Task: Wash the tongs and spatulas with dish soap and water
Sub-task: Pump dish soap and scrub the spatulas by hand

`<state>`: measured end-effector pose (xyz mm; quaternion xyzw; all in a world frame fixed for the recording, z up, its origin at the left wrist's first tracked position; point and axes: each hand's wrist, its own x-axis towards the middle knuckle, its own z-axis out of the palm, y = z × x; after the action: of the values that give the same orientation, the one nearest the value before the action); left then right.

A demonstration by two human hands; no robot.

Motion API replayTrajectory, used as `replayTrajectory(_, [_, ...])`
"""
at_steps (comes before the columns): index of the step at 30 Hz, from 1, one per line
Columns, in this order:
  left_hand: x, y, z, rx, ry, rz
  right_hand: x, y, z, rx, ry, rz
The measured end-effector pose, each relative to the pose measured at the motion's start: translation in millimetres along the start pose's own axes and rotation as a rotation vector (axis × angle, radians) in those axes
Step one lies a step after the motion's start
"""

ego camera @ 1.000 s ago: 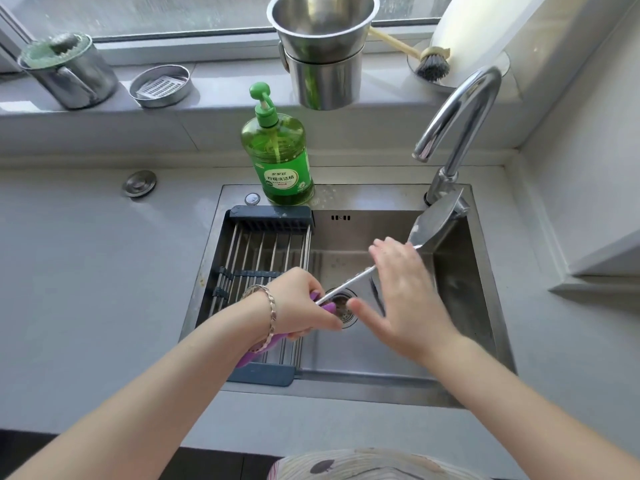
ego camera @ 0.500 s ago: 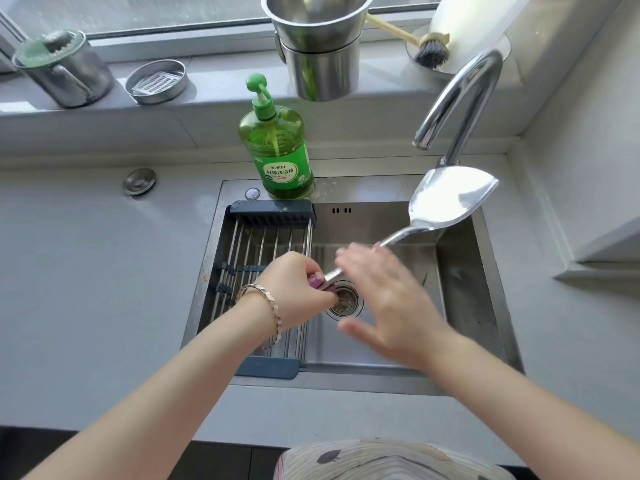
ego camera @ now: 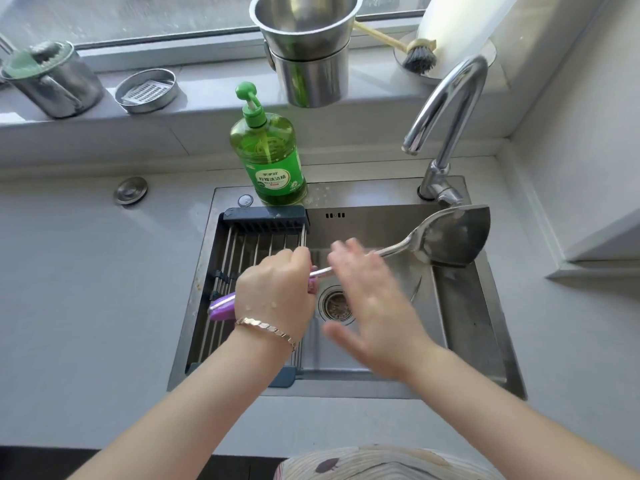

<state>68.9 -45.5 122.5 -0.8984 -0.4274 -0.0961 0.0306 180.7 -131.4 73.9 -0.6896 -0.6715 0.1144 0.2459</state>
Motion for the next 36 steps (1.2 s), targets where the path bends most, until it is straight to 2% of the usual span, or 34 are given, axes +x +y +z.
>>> replayTrajectory(2, [-0.9, -0.5, 2.0, 0.000, 0.030, 0.029, -1.5, -7.0, 1.9, -0.002, -0.041, -0.120])
replayTrajectory(3, [-1.1, -1.4, 2.6, -0.011, 0.042, 0.036, 1.5, -1.1, -1.3, -0.006, -0.015, -0.099])
replayTrajectory(6, [-0.4, -3.4, 2.8, -0.051, 0.042, 0.031, 7.8, 15.9, -11.6, 0.010, 0.085, 0.135])
replayTrajectory(7, [-0.2, -2.4, 0.6, -0.066, 0.034, 0.026, 7.9, 11.4, -10.7, 0.004, 0.079, 0.120])
replayTrajectory(8, [-0.2, -1.2, -1.5, -0.082, 0.004, 0.015, 6.3, 4.4, -6.5, 0.007, 0.038, 0.052])
replayTrajectory(11, [1.1, -0.5, -4.0, -0.124, -0.248, -0.033, -3.2, -2.9, 3.5, -0.069, -0.072, -0.101])
replayTrajectory(13, [2.2, -5.5, -5.3, -0.181, -0.365, -0.082, -2.9, 20.2, -2.7, -0.135, -0.048, -0.004])
replayTrajectory(17, [4.7, -14.2, -7.5, -0.151, -0.411, -0.137, -10.1, 65.1, -12.8, -0.322, -0.049, 0.276])
replayTrajectory(19, [6.1, -15.1, -10.4, -0.092, -0.413, -0.109, -17.6, 62.4, -7.3, -0.363, -0.127, 0.274])
replayTrajectory(21, [7.0, -16.3, -13.1, -0.045, -0.429, -0.084, -25.3, 65.5, -3.6, -0.397, -0.246, 0.188])
replayTrajectory(23, [6.9, -19.0, -14.0, -0.038, -0.435, -0.093, -26.9, 79.8, -11.8, -0.474, -0.228, 0.168])
replayTrajectory(26, [5.4, -20.1, -15.1, -0.028, -0.434, -0.091, -22.7, 94.7, -28.6, -0.479, -0.194, 0.314])
replayTrajectory(28, [4.7, -17.9, -14.1, -0.026, -0.438, -0.082, -24.4, 89.0, -18.9, -0.466, -0.193, 0.243])
replayTrajectory(31, [4.6, -20.4, -13.6, -0.014, -0.449, -0.080, -30.3, 92.8, -9.1, -0.481, -0.159, 0.010])
replayTrajectory(34, [4.1, -28.6, -13.8, -0.014, -0.478, -0.098, -20.9, 114.2, -20.9, -0.488, -0.009, 0.055])
replayTrajectory(36, [4.8, -30.8, -13.0, 0.004, -0.515, -0.075, -16.3, 112.6, -20.6, -0.508, -0.013, 0.018])
